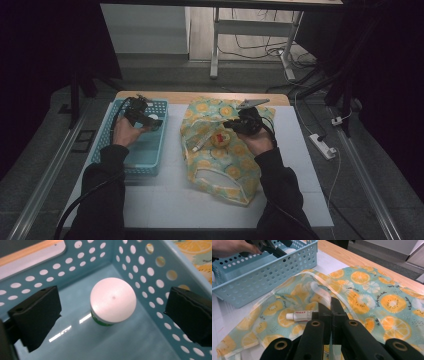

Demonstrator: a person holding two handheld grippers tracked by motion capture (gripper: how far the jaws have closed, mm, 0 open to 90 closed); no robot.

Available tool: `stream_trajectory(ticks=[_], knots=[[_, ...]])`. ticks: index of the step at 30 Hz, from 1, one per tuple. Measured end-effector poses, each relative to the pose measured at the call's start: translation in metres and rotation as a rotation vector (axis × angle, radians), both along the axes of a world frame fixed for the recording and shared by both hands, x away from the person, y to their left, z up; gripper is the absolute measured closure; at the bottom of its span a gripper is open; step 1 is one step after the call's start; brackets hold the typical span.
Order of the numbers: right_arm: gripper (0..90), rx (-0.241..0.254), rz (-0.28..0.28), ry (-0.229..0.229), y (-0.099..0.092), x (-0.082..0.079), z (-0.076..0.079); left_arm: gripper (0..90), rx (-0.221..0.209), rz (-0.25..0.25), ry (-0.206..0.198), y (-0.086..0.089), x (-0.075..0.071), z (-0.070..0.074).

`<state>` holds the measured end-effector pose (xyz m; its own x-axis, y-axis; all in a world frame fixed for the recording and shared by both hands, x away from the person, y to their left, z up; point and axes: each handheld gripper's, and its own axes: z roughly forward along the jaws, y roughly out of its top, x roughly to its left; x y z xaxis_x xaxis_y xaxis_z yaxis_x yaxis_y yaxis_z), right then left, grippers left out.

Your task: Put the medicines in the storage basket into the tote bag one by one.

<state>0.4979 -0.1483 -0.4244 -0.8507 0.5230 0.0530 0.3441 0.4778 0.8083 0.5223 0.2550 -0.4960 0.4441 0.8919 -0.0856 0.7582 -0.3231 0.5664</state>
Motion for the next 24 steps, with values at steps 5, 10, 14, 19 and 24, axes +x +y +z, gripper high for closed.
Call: stream_trajectory(ticks=[5, 10, 14, 19, 24], knots=[[89.2, 0.001, -0.001, 0.000, -0.0004, 0.0002, -0.0002, 21.4, -0.002, 0.003, -0.003, 0.0017, 0.0000, 0.0016], [89.2, -0.002, 0.001, 0.000, 0.0006, 0.0000, -0.0004, 36.9, 0.003, -0.014, 0.016, 0.0001, 0.0017, 0.0002], [89.2, -0.001, 0.000, 0.000, 0.0005, 0.0000, -0.0005, 49.0, -0.006, -0.014, 0.024, -0.0001, 0.0020, 0.0010], [89.2, 0.000, -0.001, 0.000, -0.0002, 0.0000, -0.0001, 49.9, -0.025, 0.020, 0.049, 0.0011, 0.0009, 0.0030], [89.2, 0.001, 0.000, -0.004, -0.0005, 0.0000, 0.0004, 50.2, -0.044, 0.042, 0.026, 0.0059, -0.0033, 0.0096]])
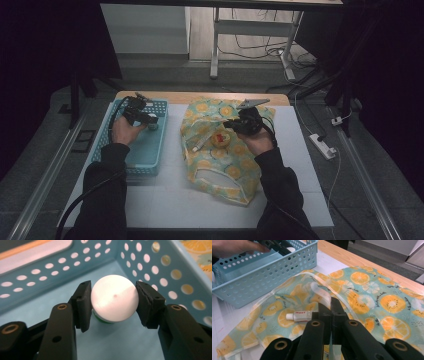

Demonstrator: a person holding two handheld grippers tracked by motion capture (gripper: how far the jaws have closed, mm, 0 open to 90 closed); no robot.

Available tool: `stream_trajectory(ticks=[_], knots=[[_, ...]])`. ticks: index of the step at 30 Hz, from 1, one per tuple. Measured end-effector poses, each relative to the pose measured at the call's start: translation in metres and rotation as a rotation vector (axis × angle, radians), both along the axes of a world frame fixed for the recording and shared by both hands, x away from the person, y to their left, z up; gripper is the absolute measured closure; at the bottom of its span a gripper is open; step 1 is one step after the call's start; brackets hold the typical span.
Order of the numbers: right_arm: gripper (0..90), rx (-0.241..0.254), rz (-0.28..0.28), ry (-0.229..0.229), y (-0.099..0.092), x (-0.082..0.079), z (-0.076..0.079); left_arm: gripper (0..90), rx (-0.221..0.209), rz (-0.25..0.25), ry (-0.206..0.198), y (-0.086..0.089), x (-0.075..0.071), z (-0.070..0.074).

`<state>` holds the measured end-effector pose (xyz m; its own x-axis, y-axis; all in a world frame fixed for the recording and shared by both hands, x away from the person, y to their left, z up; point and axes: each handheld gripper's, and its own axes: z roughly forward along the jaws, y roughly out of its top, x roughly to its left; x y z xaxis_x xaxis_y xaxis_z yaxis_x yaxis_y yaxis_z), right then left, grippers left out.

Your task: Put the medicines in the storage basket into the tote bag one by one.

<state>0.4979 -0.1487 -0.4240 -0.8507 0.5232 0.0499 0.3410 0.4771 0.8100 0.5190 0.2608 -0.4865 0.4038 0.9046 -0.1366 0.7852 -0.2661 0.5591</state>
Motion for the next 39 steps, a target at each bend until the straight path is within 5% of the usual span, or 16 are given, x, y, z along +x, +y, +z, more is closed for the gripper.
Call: stream_trajectory(ticks=[39], knots=[[89.2, 0.004, -0.006, 0.001, 0.000, 0.000, 0.000, 50.4, -0.050, -0.149, -0.108, -0.013, -0.050, 0.064]])
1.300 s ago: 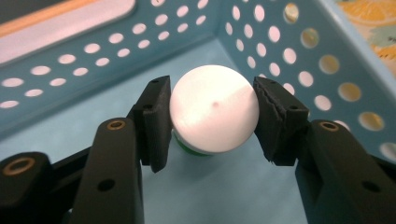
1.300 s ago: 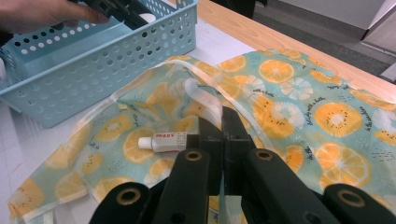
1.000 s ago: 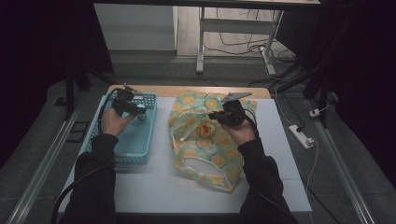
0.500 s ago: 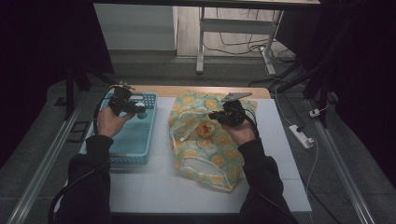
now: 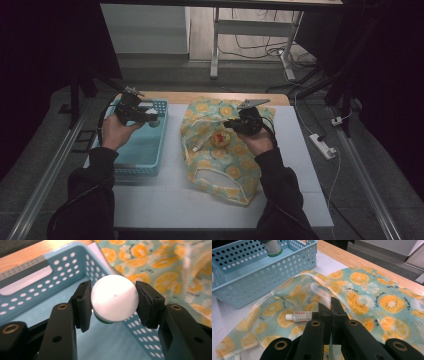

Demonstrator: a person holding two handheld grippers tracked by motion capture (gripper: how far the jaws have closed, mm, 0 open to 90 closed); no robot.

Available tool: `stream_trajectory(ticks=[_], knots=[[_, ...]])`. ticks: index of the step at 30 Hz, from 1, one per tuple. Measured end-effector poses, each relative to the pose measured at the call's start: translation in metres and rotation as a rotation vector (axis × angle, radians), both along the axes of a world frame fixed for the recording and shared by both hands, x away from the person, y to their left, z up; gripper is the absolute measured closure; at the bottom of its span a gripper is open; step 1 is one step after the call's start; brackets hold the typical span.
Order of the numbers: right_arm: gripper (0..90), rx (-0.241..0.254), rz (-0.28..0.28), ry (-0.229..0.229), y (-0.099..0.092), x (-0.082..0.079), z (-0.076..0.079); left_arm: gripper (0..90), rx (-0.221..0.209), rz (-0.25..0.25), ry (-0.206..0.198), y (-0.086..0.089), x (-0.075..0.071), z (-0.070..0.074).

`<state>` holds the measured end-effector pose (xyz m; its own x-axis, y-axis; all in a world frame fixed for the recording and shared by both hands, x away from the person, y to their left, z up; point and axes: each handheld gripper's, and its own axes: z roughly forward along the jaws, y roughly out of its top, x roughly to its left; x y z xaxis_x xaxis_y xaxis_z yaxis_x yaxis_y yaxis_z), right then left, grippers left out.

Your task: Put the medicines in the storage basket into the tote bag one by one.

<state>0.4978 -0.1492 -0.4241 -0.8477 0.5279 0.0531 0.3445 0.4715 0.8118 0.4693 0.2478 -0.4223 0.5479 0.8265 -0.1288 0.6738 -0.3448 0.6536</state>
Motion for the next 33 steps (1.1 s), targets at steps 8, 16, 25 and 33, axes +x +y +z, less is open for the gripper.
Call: stream_trajectory(ticks=[8, 16, 25, 33], knots=[[89.2, 0.001, 0.000, -0.001, 0.000, 0.000, 0.000, 50.3, -0.003, -0.069, -0.015, -0.020, -0.011, 0.007], [89.2, 0.002, 0.000, 0.000, 0.000, 0.000, 0.000, 50.4, -0.014, -0.140, -0.015, -0.043, -0.019, 0.005], [89.2, 0.001, 0.001, -0.002, 0.000, 0.000, 0.001, 50.3, -0.026, -0.212, -0.010, -0.068, -0.023, 0.004], [89.2, 0.003, 0.002, -0.003, 0.000, 0.000, 0.001, 50.3, -0.033, -0.272, 0.000, -0.093, -0.023, 0.000]])
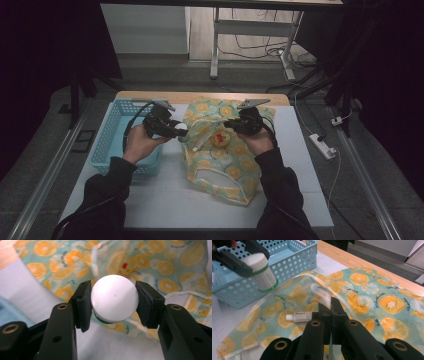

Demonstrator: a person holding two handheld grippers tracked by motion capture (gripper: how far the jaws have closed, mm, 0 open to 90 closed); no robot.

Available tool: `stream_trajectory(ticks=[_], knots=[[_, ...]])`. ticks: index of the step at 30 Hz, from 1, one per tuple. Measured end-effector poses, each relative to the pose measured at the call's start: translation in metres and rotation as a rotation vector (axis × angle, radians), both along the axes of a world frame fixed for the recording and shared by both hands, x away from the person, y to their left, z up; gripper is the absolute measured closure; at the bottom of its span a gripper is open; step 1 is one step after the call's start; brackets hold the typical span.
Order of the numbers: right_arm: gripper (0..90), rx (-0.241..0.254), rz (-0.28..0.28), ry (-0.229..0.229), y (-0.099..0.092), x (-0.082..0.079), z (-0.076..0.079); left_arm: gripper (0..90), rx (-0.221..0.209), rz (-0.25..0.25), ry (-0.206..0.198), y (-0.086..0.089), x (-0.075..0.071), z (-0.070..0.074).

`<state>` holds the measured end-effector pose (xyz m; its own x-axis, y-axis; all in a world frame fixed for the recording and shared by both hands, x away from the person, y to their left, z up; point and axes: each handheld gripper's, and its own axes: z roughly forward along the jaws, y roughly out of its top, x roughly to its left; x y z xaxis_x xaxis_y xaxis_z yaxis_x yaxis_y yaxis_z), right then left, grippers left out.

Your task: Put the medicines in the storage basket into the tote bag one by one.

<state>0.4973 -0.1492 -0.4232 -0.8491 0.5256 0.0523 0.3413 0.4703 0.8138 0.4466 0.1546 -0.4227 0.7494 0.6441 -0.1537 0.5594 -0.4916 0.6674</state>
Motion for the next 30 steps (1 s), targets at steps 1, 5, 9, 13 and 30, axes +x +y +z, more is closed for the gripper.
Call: stream_trajectory(ticks=[1, 5, 9, 13, 30], knots=[[89.2, 0.000, 0.000, 0.000, 0.000, 0.000, 0.000, 50.3, -0.002, -0.006, 0.001, -0.003, 0.000, -0.001], [89.2, -0.001, 0.000, 0.000, 0.000, 0.000, 0.000, 50.3, -0.009, -0.036, 0.009, -0.017, 0.001, -0.003], [89.2, -0.002, 0.002, -0.001, 0.001, 0.000, 0.000, 50.3, -0.011, -0.061, 0.014, -0.031, 0.003, -0.006], [89.2, -0.001, 0.002, -0.001, 0.001, -0.001, 0.000, 50.3, -0.004, -0.093, 0.020, -0.045, 0.005, -0.009], [89.2, 0.001, 0.008, -0.004, 0.003, -0.002, 0.001, 50.3, 0.048, -0.094, 0.035, -0.089, 0.031, -0.028]])
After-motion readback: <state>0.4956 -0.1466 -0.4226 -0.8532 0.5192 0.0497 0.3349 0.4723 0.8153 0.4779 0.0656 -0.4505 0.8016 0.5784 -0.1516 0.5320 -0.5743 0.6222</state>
